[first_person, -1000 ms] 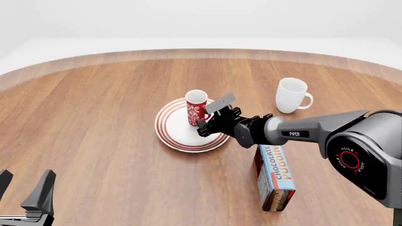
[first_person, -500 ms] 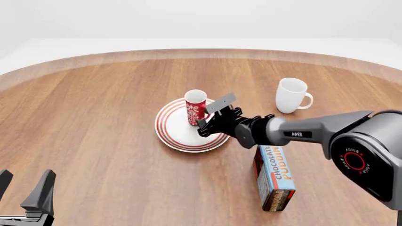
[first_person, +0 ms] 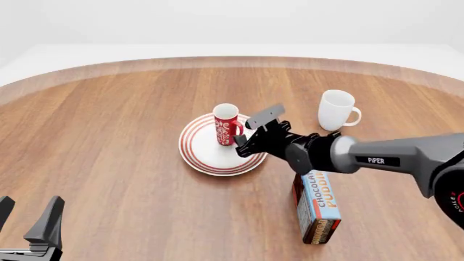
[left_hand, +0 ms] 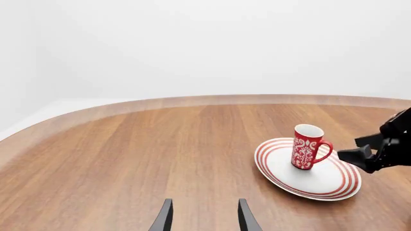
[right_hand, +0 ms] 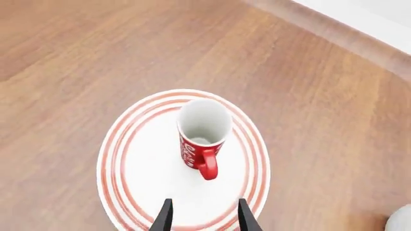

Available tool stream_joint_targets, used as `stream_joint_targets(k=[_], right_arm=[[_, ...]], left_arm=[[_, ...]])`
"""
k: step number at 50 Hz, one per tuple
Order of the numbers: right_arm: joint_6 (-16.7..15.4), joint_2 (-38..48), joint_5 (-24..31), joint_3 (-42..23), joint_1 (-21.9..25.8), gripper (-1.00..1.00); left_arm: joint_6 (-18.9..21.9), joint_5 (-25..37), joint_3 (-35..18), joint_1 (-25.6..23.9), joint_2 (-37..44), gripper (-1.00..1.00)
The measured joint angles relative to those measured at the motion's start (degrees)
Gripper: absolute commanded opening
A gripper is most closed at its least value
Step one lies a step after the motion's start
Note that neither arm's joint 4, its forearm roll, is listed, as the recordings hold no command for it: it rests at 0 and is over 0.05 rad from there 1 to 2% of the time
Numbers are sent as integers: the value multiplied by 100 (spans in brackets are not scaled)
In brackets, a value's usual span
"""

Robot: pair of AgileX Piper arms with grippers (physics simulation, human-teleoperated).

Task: Pick up the red mug and put it on the plate

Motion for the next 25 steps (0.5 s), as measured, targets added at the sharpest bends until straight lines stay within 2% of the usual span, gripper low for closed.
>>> stream_joint_targets(k=[25], right_arm=[[32, -988, 48, 727, 58, 100]], left_arm=[[0, 0, 0, 0, 0, 100]])
